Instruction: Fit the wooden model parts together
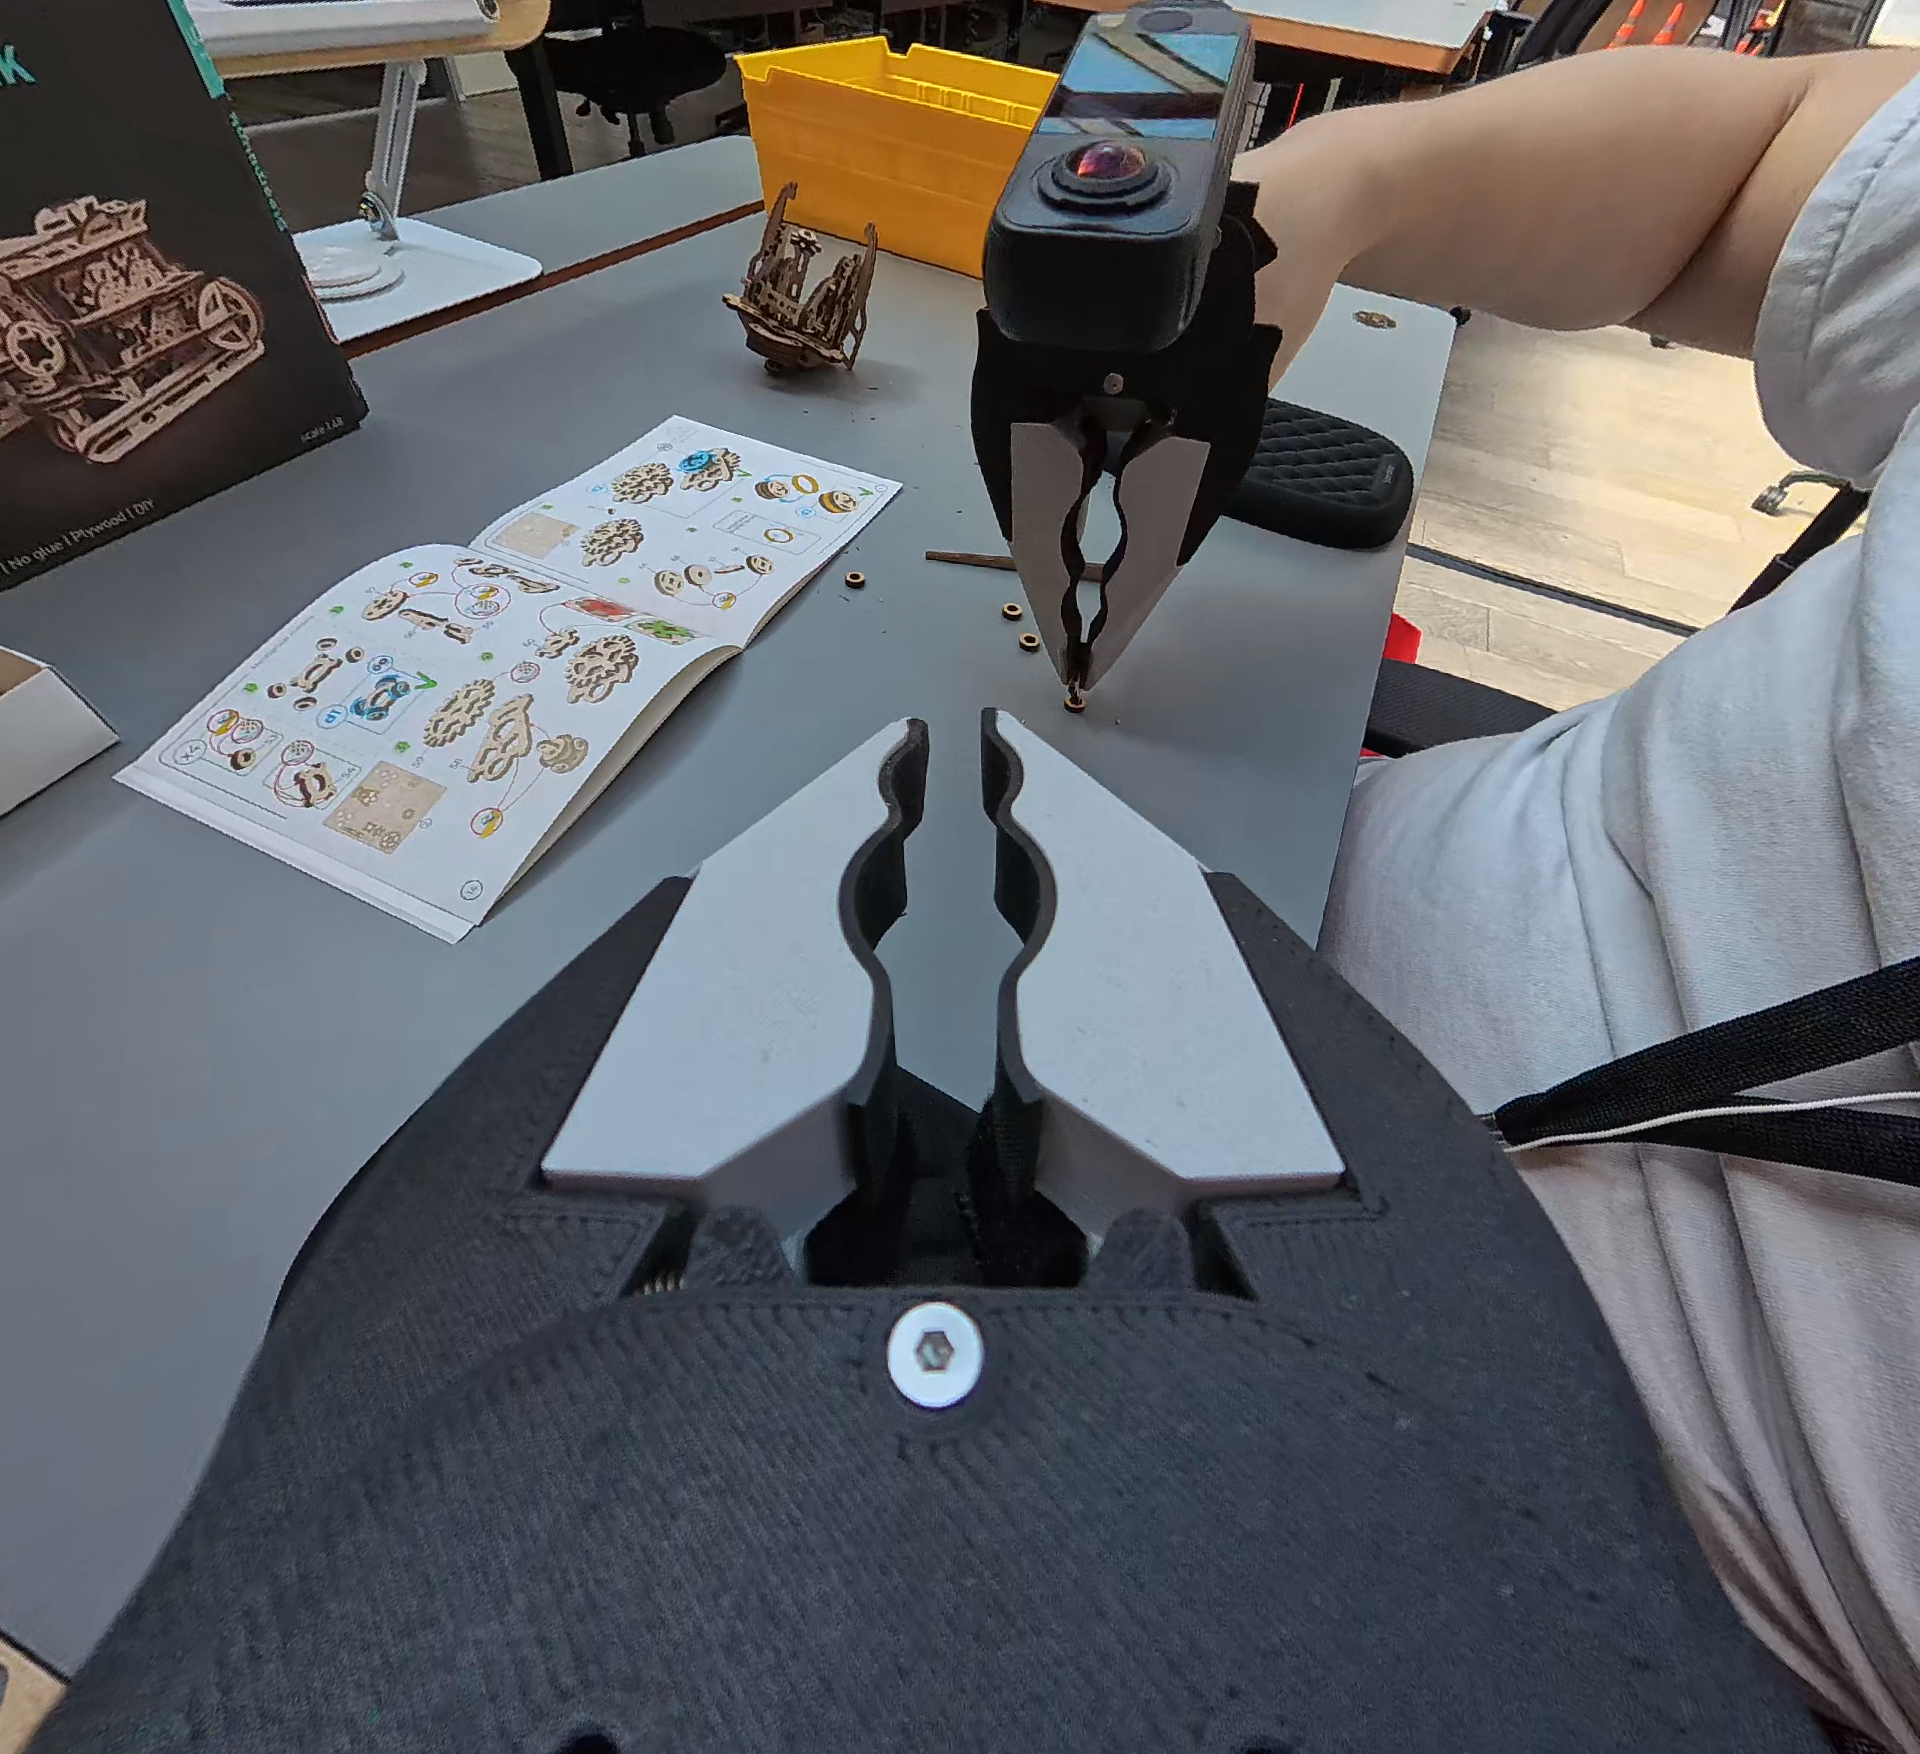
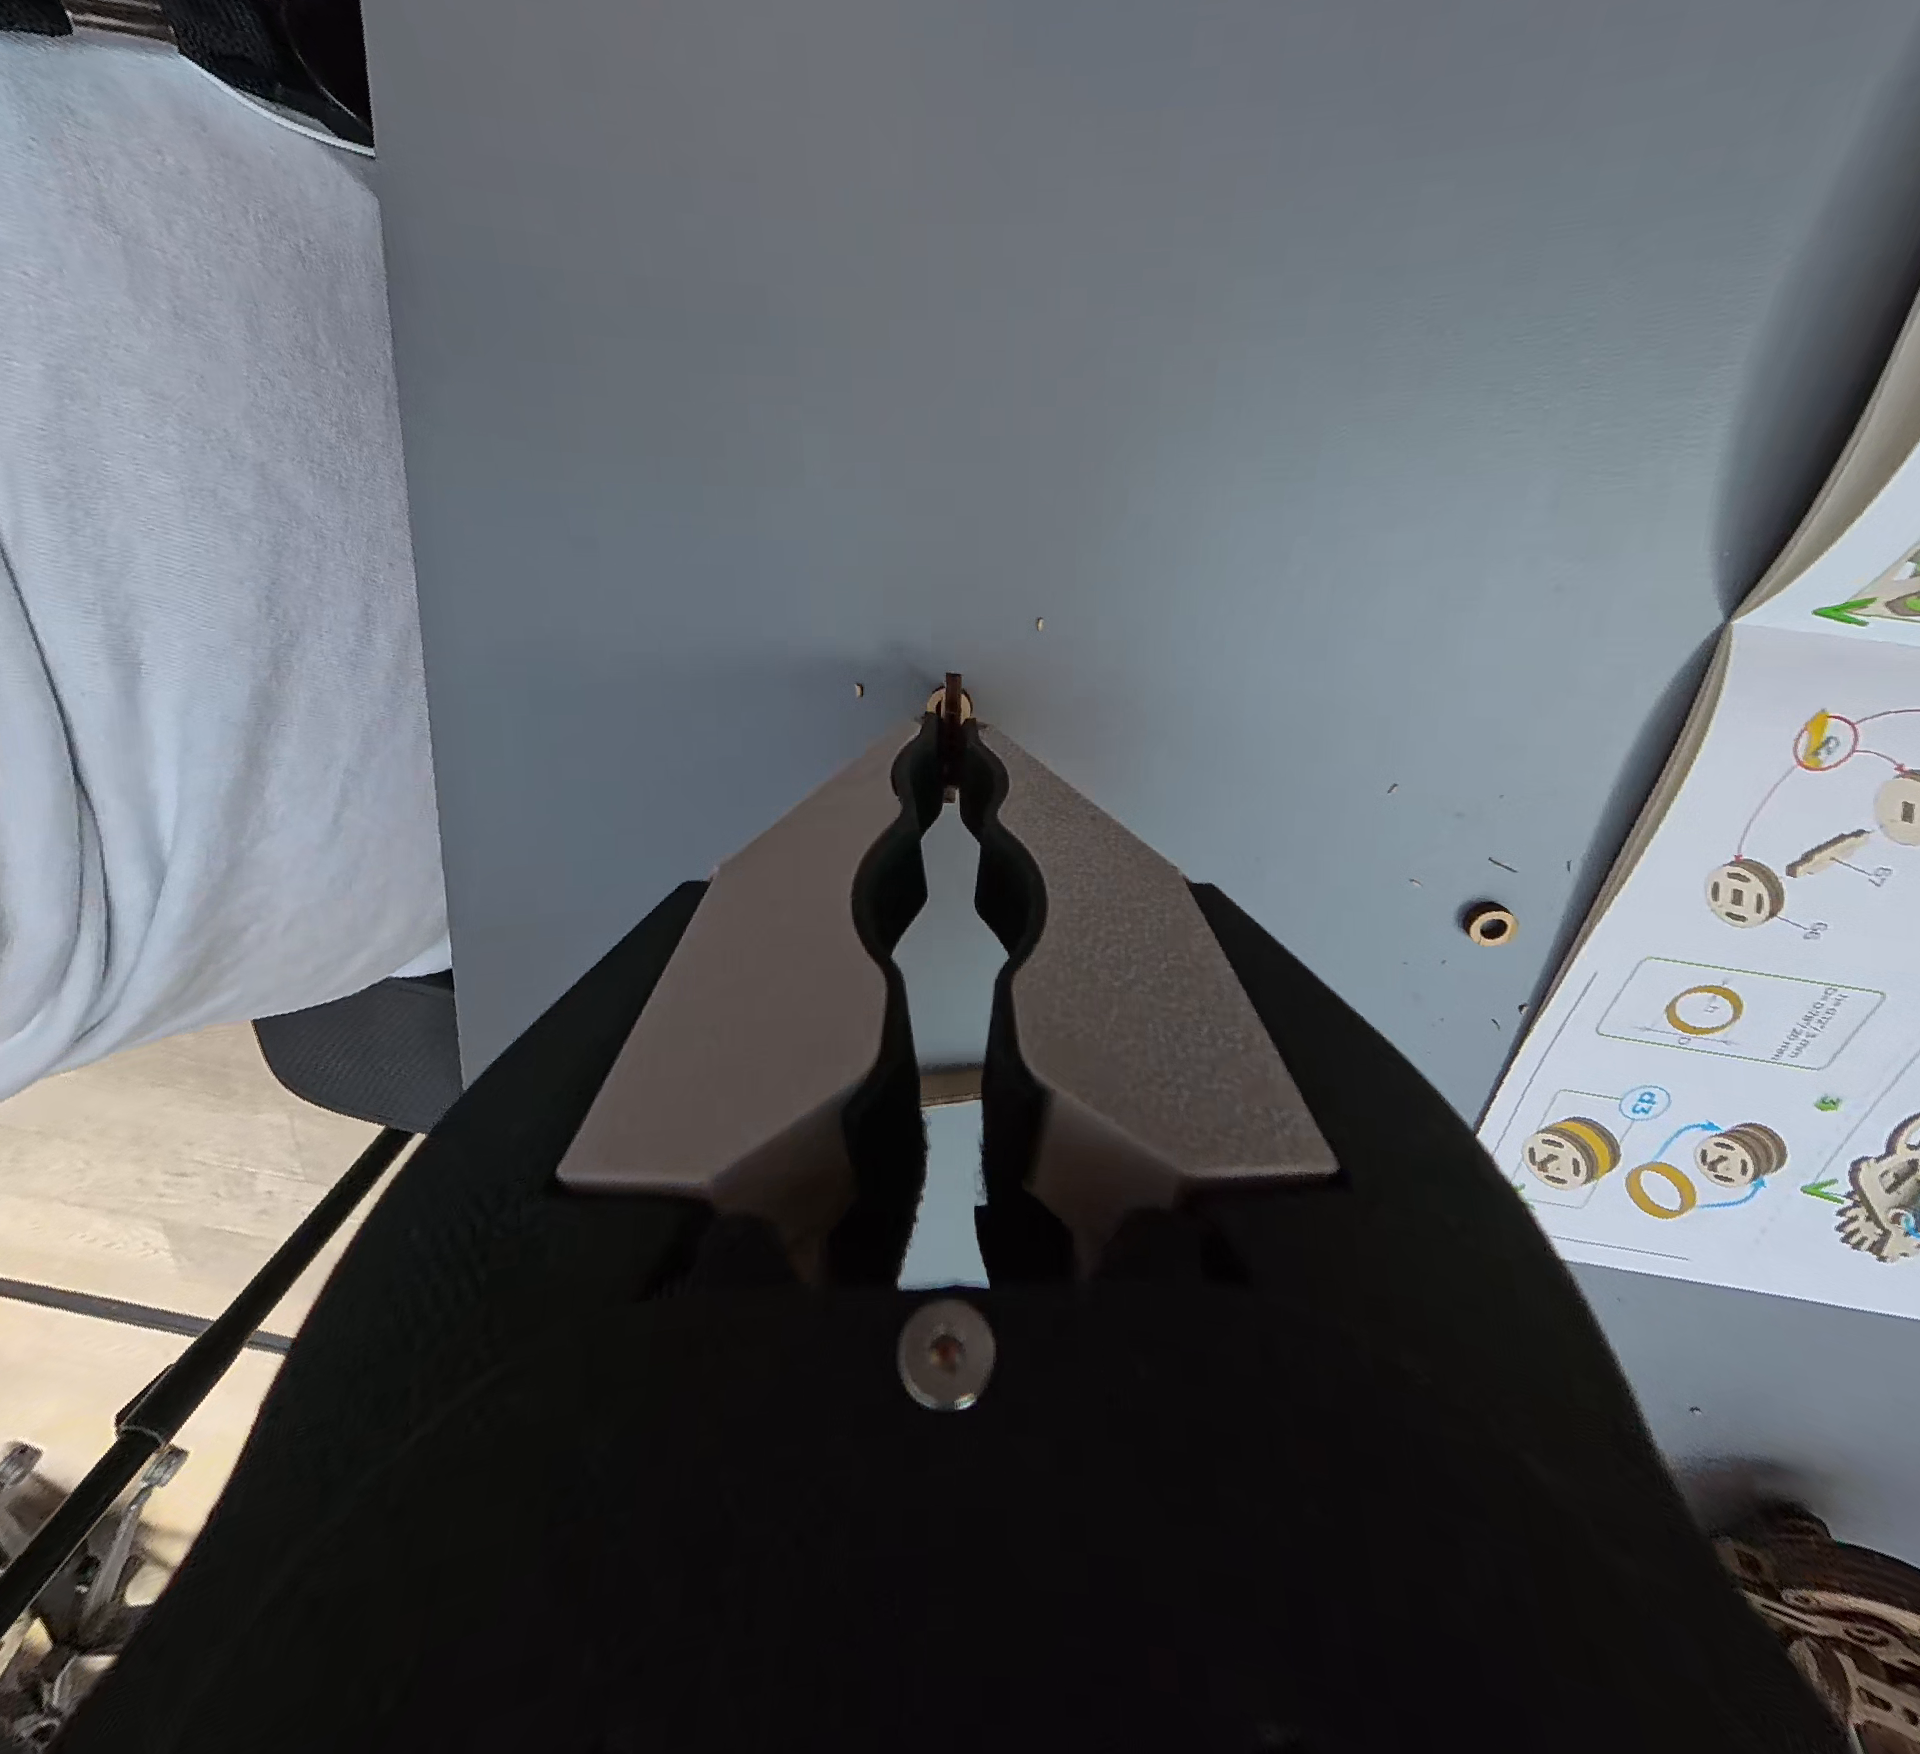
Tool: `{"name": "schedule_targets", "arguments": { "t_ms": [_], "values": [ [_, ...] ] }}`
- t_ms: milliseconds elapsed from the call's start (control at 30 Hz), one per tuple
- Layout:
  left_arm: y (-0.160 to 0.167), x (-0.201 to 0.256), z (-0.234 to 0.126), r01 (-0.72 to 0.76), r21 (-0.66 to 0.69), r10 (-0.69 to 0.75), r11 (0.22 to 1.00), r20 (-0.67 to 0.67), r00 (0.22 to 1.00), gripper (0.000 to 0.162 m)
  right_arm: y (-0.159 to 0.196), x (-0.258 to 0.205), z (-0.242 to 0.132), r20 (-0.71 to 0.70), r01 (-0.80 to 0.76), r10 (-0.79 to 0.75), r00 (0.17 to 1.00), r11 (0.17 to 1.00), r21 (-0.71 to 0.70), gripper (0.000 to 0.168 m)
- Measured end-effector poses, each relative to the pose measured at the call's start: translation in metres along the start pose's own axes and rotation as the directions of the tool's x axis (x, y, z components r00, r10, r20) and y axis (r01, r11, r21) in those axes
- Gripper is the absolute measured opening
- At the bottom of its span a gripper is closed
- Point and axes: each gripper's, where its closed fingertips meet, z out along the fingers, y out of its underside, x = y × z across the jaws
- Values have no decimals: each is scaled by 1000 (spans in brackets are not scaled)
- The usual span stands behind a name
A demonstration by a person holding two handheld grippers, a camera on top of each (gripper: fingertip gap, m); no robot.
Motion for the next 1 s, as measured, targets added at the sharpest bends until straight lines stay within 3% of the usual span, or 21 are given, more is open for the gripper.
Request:
{"name": "schedule_targets", "arguments": {
  "t_ms": [633,1000],
  "values": [
    [-3,1,-4,1,9,-1,1000,3,1000,9,0,-1,3,-58,63,-80,995,966,-251,0],
    [-3,1,-6,-3,10,3,1000,8,1000,9,0,0,2,-40,11,-16,999,991,-132,0]
  ]
}}
